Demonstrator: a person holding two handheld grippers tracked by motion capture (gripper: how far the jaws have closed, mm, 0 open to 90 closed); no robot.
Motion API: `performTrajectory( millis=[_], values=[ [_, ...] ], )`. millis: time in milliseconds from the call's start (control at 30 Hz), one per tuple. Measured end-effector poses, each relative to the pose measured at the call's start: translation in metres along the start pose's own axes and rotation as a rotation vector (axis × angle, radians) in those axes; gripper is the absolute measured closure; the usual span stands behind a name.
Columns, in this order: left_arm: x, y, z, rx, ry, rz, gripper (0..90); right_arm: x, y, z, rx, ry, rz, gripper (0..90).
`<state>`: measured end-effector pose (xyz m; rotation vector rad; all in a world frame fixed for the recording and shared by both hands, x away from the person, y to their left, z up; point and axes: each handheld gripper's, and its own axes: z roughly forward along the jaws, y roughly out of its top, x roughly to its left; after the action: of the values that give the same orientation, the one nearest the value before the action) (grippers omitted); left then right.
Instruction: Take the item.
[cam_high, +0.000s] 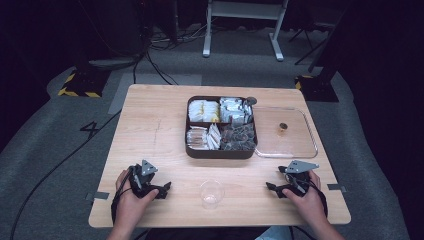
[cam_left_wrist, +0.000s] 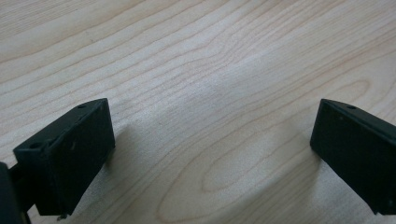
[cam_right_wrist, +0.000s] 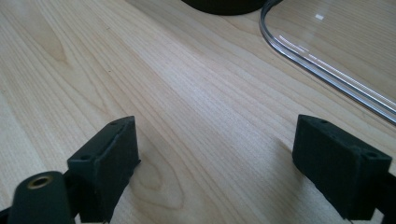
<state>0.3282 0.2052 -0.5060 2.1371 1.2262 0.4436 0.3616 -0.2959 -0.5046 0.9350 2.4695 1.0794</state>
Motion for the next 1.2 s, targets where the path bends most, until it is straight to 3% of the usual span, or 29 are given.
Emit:
performTrajectory(
  millis=[300, 500, 567, 700, 867, 1100, 1200],
  values=[
    [-0.002, -0.001, -0.002, -0.003, 0.003, 0.007, 2.2, 0.0, 0.0, 0.0, -0.003, 0.011, -0.01, 15.0],
    [-0.004, -0.002, -0.003, -0.013, 0.014, -0.011, 6.2, 0.003, 0.0, 0.001, 0.0, -0.002, -0.001, 14.6],
    [-0.002, 0.0, -0.002, -0.037, 0.034, -0.034, 13.6, 0.004, 0.001, 0.001, -0.001, -0.006, 0.004, 14.6],
    [-0.003, 0.007, -0.002, -0.013, 0.041, -0.039, 22.4, 0.004, 0.001, 0.001, -0.001, -0.007, 0.005, 14.6],
    [0.002, 0.014, -0.003, -0.026, -0.015, -0.096, 29.3, 0.004, 0.002, 0.002, 0.001, -0.021, 0.009, 13.7],
    [0.002, 0.034, -0.019, -0.049, -0.001, -0.064, 31.4, 0.005, 0.002, 0.003, 0.0, -0.024, 0.015, 13.4],
    [0.002, 0.042, -0.024, -0.071, 0.006, -0.072, 30.6, 0.005, 0.002, 0.003, 0.001, -0.025, 0.015, 13.4]
  ],
)
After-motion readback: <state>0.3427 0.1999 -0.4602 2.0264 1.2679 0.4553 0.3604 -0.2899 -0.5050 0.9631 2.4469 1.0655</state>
